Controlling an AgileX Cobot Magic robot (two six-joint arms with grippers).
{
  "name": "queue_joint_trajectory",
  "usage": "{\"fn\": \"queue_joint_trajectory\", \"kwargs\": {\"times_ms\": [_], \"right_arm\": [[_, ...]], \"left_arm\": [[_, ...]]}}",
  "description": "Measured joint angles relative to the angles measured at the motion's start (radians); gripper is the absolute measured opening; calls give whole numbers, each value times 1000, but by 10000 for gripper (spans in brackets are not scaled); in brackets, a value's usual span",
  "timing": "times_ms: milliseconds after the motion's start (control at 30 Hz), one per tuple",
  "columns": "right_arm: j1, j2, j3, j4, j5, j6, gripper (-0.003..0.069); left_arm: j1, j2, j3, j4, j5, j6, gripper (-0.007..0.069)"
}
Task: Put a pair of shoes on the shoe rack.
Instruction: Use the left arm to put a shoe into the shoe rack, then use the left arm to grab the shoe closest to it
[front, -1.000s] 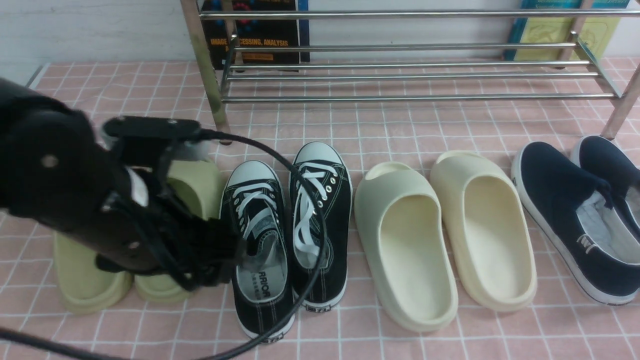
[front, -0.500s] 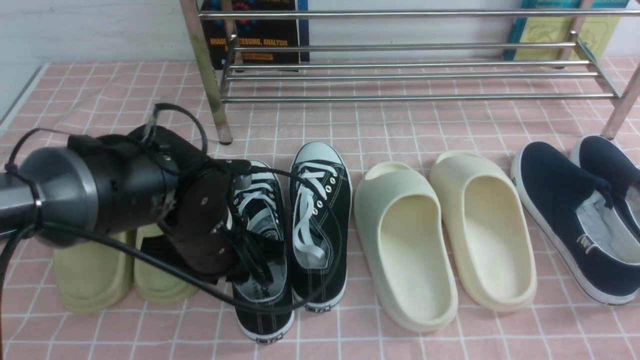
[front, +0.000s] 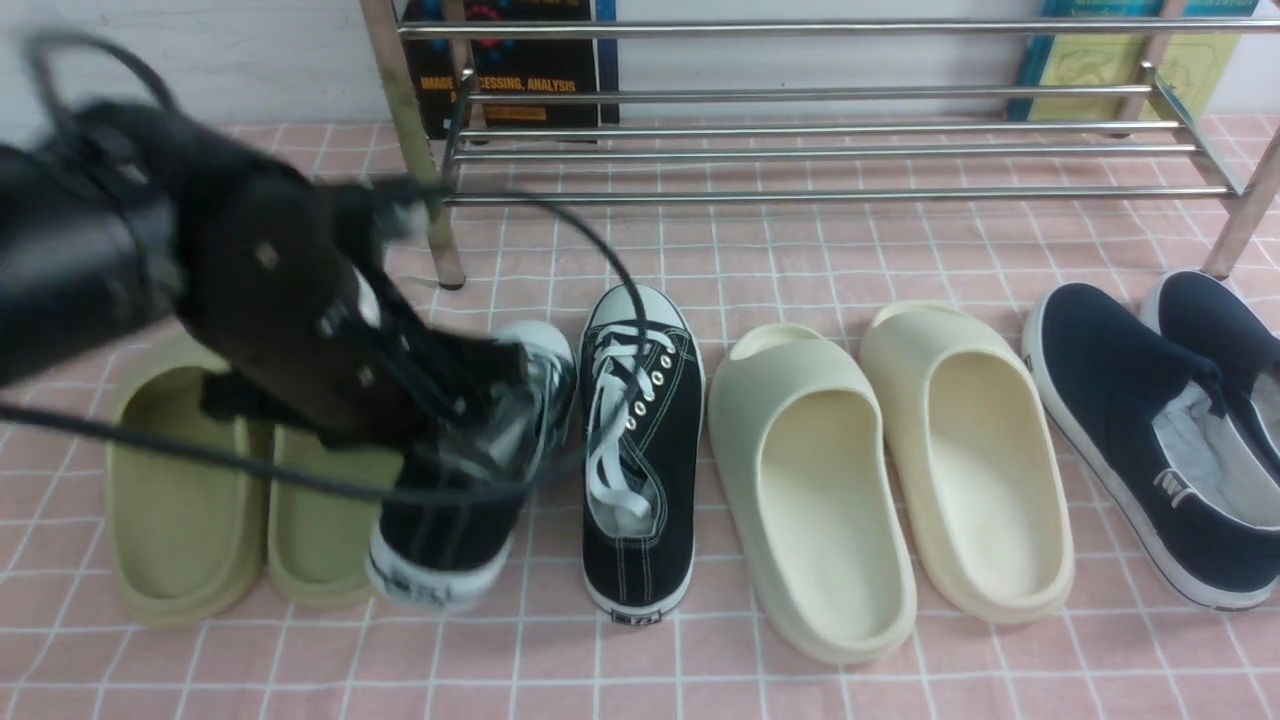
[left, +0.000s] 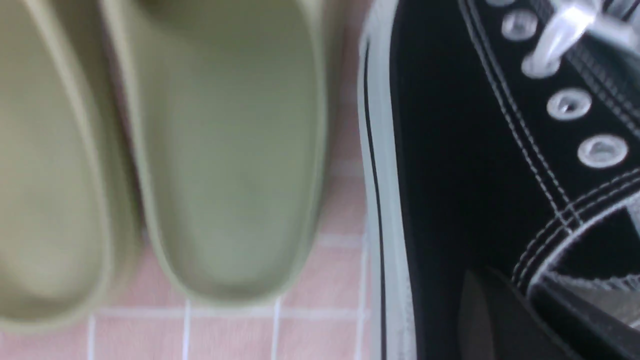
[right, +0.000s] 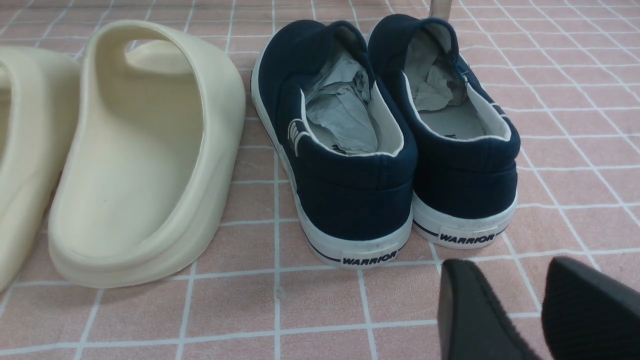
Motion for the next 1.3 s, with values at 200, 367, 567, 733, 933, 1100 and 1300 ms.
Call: {"fn": "queue_joint_trajectory", "kwargs": {"times_ms": [200, 367, 567, 733, 933, 1100, 1300], "right_arm": [[0, 0, 0, 0, 0, 0, 238], [0, 0, 0, 0, 0, 0, 238], [0, 0, 0, 0, 0, 0, 238], [0, 0, 0, 0, 0, 0, 238], [0, 0, 0, 0, 0, 0, 238], [0, 0, 0, 0, 0, 0, 238], [0, 0, 0, -1, 0, 0, 238]], "left_arm": [[74, 49, -185, -110, -11, 134, 15], [102, 179, -301, -134, -84, 153, 15], [119, 350, -406, -135, -254, 136, 15], [134, 492, -488, -137, -435, 85, 17], [154, 607, -540, -136, -570, 70, 19], [163, 657, -549, -126, -613, 70, 56], [164, 624, -555, -36, -603, 81, 248]]}}
